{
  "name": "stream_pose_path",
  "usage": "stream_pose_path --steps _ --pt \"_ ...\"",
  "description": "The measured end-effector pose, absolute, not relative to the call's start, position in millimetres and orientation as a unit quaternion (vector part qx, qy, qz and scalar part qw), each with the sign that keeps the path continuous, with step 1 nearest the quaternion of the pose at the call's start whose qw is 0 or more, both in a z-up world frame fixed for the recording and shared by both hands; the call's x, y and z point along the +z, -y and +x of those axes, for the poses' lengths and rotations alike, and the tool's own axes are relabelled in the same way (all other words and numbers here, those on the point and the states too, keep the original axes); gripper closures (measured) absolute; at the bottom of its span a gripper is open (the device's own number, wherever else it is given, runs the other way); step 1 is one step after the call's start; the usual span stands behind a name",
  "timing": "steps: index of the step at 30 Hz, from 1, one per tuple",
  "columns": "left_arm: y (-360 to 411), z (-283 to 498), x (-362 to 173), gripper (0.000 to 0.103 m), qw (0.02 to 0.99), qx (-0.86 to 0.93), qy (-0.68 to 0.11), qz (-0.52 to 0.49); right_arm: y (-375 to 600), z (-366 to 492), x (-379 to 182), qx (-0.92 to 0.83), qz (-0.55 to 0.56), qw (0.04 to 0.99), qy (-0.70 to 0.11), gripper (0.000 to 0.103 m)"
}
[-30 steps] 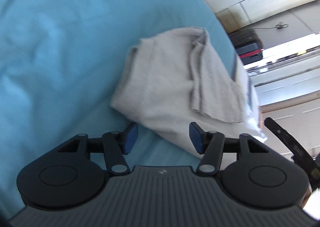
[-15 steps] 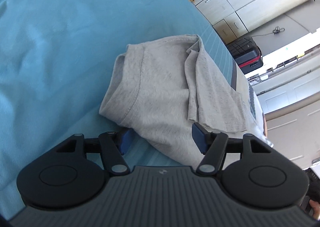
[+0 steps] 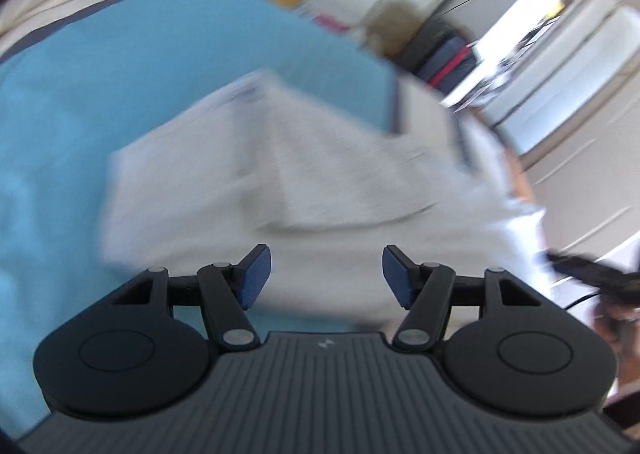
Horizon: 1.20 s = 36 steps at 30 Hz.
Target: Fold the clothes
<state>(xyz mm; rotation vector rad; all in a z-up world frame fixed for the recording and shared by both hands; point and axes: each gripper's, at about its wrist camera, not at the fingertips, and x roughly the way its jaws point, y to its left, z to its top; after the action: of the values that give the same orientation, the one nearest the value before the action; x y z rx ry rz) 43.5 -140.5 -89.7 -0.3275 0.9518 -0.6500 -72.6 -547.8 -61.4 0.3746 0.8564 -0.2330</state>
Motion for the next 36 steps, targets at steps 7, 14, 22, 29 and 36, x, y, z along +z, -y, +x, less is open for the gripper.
stream_pose_path --steps 7,14,22,29,36 --pt "224.9 74.5 -139.4 0.041 0.761 -0.386 -0.502 -0.144 534.9 -25.6 -87.4 -0.032 0.173 0.87 -0.46 0.024" --pt "197.1 22.7 -153.9 0.042 0.772 -0.407 -0.479 -0.09 519.1 -74.1 -116.9 -0.006 0.113 0.837 -0.535 0.02" --pt "190.2 16.1 -134.4 0.042 0.79 -0.389 -0.466 -0.08 552.0 -156.1 -102.4 -0.066 0.247 0.858 -0.446 0.02" --pt "194.5 26.6 -128.6 0.041 0.794 -0.399 -0.445 -0.108 614.8 -223.4 -121.1 -0.204 0.398 0.841 -0.305 0.02" --pt "195.6 35.5 -144.2 0.042 0.795 -0.364 -0.473 -0.105 638.5 -202.6 -152.8 -0.256 0.432 0.843 -0.194 0.019"
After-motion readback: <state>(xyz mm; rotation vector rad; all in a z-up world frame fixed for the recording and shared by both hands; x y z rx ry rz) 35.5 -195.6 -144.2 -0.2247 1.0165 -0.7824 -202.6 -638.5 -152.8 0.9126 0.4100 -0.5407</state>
